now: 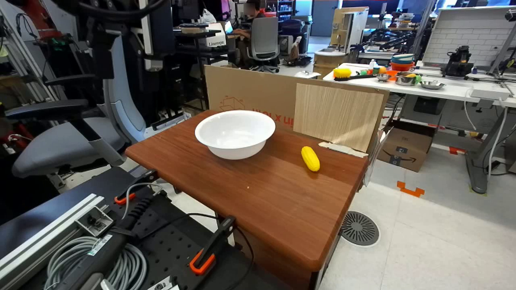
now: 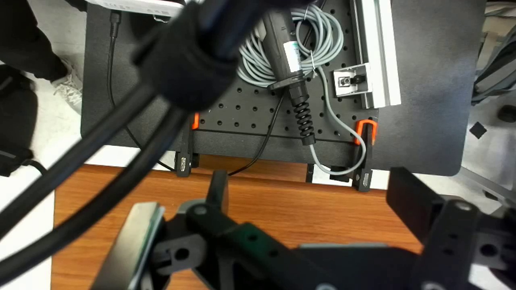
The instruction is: Put the corn toy in the bowl
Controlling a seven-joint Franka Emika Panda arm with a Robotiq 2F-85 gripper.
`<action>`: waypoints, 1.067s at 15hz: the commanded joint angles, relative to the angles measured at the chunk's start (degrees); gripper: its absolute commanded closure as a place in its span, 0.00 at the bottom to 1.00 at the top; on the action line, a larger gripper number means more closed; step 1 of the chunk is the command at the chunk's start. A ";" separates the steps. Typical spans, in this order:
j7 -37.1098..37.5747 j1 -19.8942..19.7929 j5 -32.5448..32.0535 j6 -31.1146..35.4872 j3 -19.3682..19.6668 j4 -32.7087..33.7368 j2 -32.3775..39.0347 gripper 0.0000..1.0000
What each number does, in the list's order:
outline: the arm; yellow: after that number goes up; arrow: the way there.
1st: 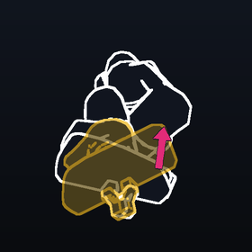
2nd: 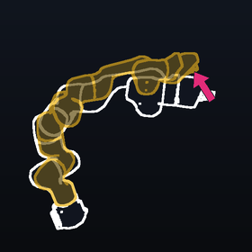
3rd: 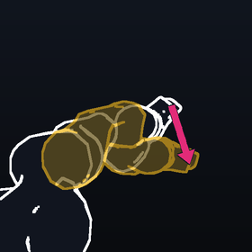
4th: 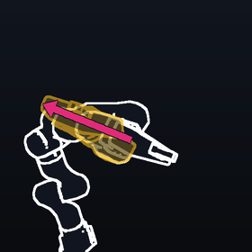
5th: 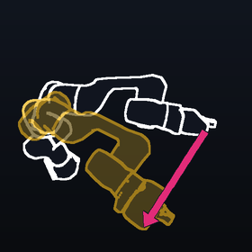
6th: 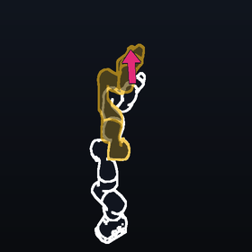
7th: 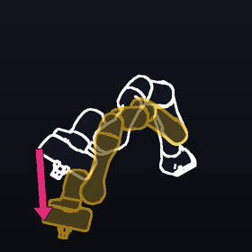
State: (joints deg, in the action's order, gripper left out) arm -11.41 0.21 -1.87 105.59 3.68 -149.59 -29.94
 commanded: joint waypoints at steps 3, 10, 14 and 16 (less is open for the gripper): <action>0.01 -0.01 0.01 -0.17 -0.03 0.11 0.00 0.00; -26.00 0.14 -10.77 5.02 5.97 11.81 14.58 0.00; -35.91 -0.70 -7.82 2.34 7.02 18.97 21.91 0.00; -33.80 -1.64 -8.91 4.94 6.19 15.91 19.94 0.00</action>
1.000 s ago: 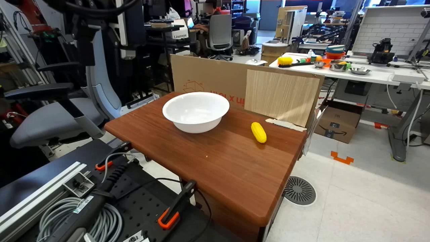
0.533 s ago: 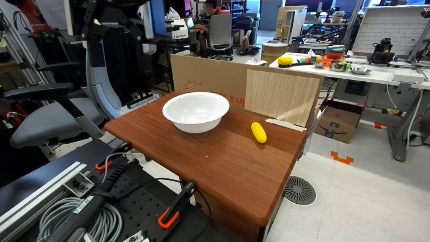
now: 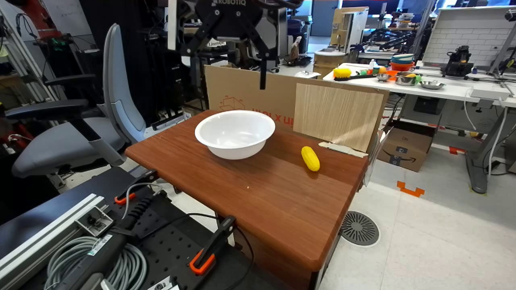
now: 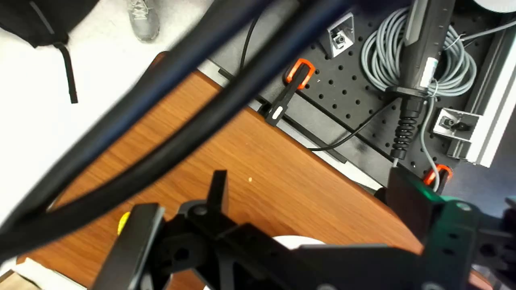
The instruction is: Put the corn toy in the bowl
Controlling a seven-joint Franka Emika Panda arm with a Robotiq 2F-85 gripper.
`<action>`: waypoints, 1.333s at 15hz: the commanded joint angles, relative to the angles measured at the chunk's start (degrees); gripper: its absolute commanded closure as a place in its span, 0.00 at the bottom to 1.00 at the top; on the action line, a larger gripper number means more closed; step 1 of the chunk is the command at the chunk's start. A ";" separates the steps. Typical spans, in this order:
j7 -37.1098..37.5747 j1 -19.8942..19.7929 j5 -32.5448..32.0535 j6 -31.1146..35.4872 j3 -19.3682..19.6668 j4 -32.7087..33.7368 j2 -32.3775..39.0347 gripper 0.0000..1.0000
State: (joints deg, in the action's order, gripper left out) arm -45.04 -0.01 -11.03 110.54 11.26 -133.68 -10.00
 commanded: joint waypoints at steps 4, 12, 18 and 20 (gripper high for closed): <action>-1.18 -1.33 0.19 4.51 -1.79 0.19 0.68 0.00; -2.67 -4.61 15.82 18.68 -0.48 12.42 18.30 0.00; -16.05 -9.84 8.02 5.56 -2.73 27.24 32.30 0.00; -18.48 -10.19 4.19 3.65 -3.45 32.07 36.02 0.00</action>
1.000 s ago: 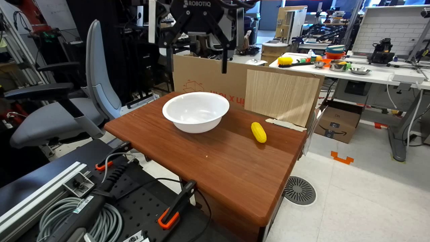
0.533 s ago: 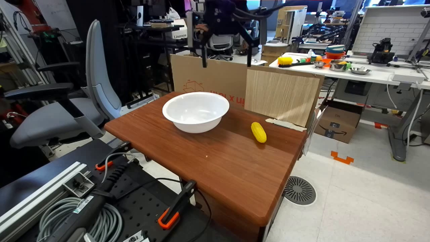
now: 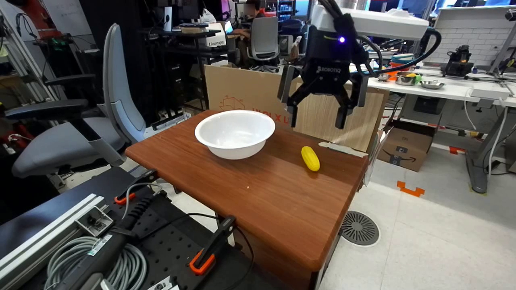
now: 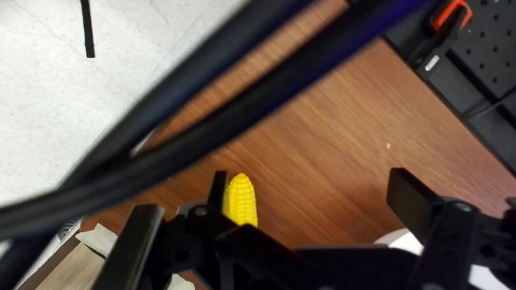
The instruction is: Put the corn toy in the bowl
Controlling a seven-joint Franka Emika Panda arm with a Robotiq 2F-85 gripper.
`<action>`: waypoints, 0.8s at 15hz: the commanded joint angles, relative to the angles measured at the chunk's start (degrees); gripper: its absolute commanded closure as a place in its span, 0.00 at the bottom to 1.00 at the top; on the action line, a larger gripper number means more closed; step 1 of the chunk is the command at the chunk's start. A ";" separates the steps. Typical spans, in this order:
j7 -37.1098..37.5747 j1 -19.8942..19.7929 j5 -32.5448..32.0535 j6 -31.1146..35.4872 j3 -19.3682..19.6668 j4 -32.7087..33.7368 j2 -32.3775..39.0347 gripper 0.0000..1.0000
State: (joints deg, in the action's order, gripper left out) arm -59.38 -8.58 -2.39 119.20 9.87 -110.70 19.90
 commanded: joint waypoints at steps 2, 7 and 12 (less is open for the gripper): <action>-6.74 -1.29 -8.72 -5.71 -3.02 13.85 9.69 0.00; -4.89 -1.09 -8.97 -2.00 -5.34 17.02 13.92 0.00; 2.22 -2.16 -3.73 1.98 -6.78 14.03 14.54 0.00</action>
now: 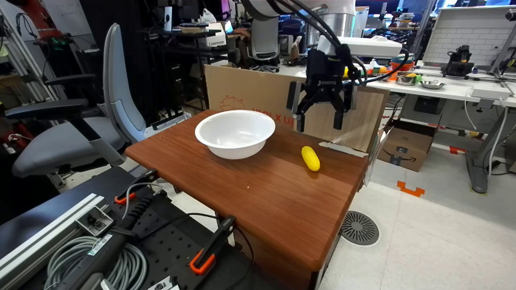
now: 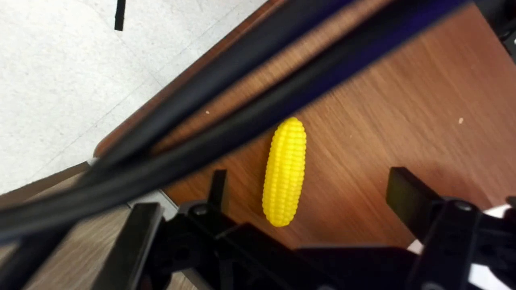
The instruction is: Put the corn toy in the bowl
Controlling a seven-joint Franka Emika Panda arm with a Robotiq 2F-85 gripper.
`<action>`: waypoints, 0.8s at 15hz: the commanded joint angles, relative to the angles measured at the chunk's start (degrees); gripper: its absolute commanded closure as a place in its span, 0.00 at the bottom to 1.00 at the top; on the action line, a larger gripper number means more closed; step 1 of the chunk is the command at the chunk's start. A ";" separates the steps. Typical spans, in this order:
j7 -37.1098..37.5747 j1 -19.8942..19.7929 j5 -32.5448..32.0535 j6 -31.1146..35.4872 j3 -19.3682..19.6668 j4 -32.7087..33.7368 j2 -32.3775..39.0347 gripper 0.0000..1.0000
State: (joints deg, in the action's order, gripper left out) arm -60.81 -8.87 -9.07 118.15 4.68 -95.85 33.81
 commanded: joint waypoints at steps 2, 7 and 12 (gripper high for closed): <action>7.35 -2.21 5.00 6.83 -1.54 -2.17 0.97 0.00; 16.41 -3.34 8.45 14.78 -1.29 -4.20 2.68 0.00; 20.71 -3.25 6.58 18.21 -1.87 -5.69 3.24 0.00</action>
State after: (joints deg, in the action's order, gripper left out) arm -42.03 -11.41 -1.76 133.54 4.46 -100.94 36.97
